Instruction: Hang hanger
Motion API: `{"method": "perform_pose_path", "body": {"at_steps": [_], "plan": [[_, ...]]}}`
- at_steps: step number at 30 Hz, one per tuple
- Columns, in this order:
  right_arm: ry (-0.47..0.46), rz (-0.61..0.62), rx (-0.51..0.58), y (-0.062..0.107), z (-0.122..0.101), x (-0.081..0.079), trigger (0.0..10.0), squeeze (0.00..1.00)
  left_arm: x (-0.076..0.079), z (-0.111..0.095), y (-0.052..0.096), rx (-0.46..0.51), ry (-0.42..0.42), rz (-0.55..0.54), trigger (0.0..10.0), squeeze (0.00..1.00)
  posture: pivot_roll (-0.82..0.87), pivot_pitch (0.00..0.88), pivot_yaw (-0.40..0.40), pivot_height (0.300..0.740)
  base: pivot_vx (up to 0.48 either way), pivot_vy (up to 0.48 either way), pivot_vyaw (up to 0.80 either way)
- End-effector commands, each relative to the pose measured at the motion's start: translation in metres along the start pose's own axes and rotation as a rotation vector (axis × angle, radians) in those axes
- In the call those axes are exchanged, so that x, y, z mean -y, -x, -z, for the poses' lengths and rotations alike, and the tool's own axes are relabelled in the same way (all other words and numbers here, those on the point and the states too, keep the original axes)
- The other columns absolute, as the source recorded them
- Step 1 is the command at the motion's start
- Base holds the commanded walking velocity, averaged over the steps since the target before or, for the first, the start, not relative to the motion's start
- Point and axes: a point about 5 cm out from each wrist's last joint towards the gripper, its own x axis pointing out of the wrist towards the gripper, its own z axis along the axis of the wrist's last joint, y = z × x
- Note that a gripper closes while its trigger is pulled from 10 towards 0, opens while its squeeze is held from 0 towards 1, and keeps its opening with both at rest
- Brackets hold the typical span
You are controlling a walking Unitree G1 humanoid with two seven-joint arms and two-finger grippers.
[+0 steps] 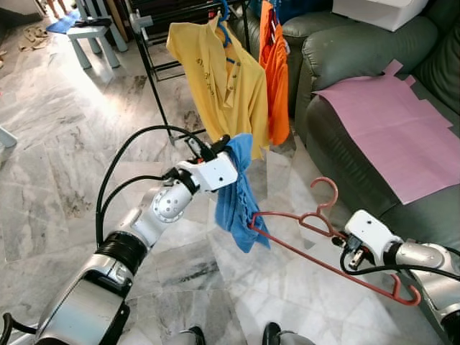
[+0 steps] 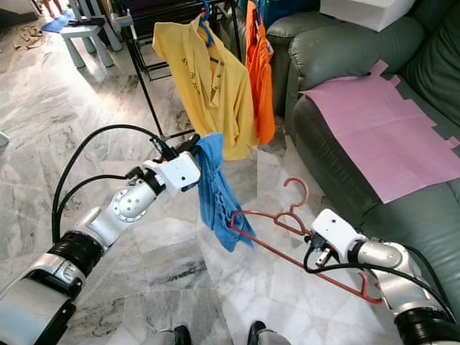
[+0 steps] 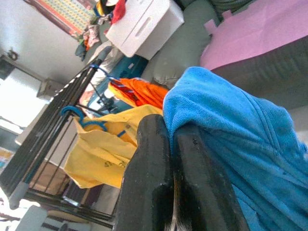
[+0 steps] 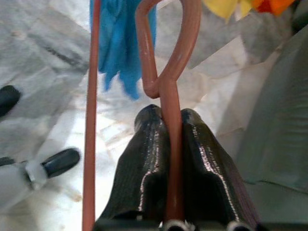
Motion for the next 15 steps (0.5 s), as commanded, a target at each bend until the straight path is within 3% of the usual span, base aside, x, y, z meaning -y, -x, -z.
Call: {"method": "perform_pose_path", "body": {"at_steps": [1, 8, 13, 15], "plan": [[0.013, 0.047, 0.016, -0.001, -0.003, 0.005, 10.0, 0.00, -0.004, -0.001, 0.003, 0.001, 0.012, 0.011, 10.0, 0.00, -0.09, 0.166, 0.051, 0.740, 0.000, 0.000, 0.00], [0.039, 0.091, 0.038, -0.004, -0.008, 0.011, 10.0, 0.00, -0.003, -0.012, 0.003, 0.018, 0.034, 0.051, 10.0, 0.00, -0.09, 0.165, 0.051, 0.740, 0.000, 0.000, 0.00], [0.089, 0.098, 0.133, -0.009, -0.028, 0.013, 10.0, 0.00, 0.006, -0.020, 0.004, 0.043, 0.051, 0.094, 10.0, 0.00, -0.09, 0.163, 0.050, 0.740, 0.000, 0.000, 0.00], [0.130, 0.046, 0.177, -0.010, -0.037, 0.009, 10.0, 0.00, 0.009, -0.015, 0.005, 0.015, 0.046, 0.110, 10.0, 0.00, -0.08, 0.162, 0.048, 0.740, 0.000, 0.000, 0.00]]}}
